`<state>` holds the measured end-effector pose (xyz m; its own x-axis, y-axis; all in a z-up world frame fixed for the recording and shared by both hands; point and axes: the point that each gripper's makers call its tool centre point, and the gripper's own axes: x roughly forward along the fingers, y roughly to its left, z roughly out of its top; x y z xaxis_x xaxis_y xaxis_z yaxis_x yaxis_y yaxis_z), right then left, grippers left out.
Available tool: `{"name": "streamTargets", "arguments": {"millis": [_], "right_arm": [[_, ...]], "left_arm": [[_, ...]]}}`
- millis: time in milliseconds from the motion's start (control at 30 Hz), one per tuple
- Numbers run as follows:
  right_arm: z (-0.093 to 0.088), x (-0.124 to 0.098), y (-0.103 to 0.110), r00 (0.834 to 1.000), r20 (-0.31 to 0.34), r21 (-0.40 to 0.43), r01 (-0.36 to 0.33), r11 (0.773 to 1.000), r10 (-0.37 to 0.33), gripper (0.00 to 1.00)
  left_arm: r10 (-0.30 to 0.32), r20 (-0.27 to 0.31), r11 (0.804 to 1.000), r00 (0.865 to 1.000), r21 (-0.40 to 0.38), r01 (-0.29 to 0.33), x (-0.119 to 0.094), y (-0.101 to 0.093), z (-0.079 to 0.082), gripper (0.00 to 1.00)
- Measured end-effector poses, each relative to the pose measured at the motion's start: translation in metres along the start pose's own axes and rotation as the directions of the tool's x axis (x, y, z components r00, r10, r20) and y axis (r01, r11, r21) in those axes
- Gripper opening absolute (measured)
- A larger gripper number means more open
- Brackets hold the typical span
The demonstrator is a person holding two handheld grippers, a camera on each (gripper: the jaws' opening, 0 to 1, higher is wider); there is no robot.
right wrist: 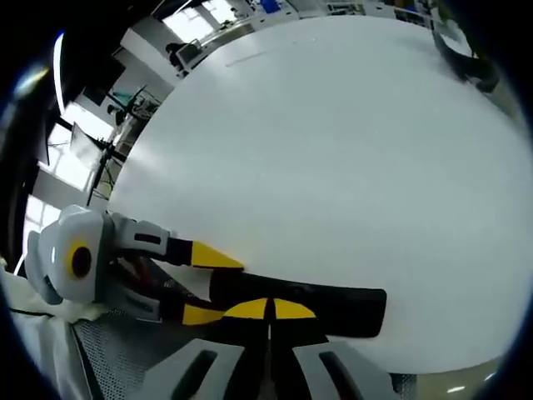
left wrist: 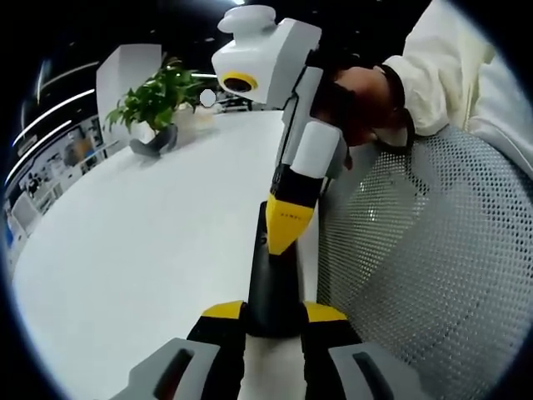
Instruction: Press the specified remote control buttons in sequence, fully releasing each button before pressing the next.
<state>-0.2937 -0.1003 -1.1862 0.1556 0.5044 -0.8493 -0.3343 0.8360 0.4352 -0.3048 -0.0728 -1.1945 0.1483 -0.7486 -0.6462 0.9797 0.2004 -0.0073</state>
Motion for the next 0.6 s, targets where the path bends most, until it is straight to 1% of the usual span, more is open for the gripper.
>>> {"name": "streamTargets", "arguments": {"millis": [233, 267, 367, 433, 500, 600], "right_arm": [[-0.0005, 0.0010, -0.0007, 1.000, -0.004, -0.028, 0.018, 0.999, -0.018, 0.00], [-0.0003, 0.0008, -0.0015, 1.000, -0.004, -0.020, 0.013, 1.000, -0.013, 0.00], [0.0002, -0.0007, -0.0023, 1.000, 0.001, 0.050, -0.020, 0.999, 0.020, 0.00], [0.0004, -0.0009, -0.0026, 1.000, 0.002, 0.059, -0.027, 0.998, 0.027, 0.00], [0.0006, -0.0005, -0.0004, 1.000, 0.001, 0.046, -0.019, 0.999, 0.019, 0.00], [0.0008, 0.0004, 0.0005, 1.000, -0.002, -0.007, 0.004, 1.000, -0.004, 0.00]], "left_arm": [[-0.001, -0.002, 1.000, 1.000, 0.004, 0.001, 0.0000, -0.0003, 0.0001, 0.25], [-0.001, -0.002, 1.000, 1.000, 0.004, 0.001, -0.0001, -0.0004, 0.0002, 0.25], [-0.001, -0.003, 1.000, 1.000, 0.006, 0.001, -0.0001, -0.0004, 0.0004, 0.24], [-0.001, -0.004, 1.000, 1.000, 0.006, 0.001, 0.0001, -0.0005, 0.0003, 0.24], [-0.001, -0.004, 1.000, 1.000, 0.006, 0.001, 0.0001, -0.0005, 0.0002, 0.24], [-0.001, -0.006, 1.000, 1.000, 0.007, 0.001, 0.0001, -0.0006, 0.0000, 0.24]]}}
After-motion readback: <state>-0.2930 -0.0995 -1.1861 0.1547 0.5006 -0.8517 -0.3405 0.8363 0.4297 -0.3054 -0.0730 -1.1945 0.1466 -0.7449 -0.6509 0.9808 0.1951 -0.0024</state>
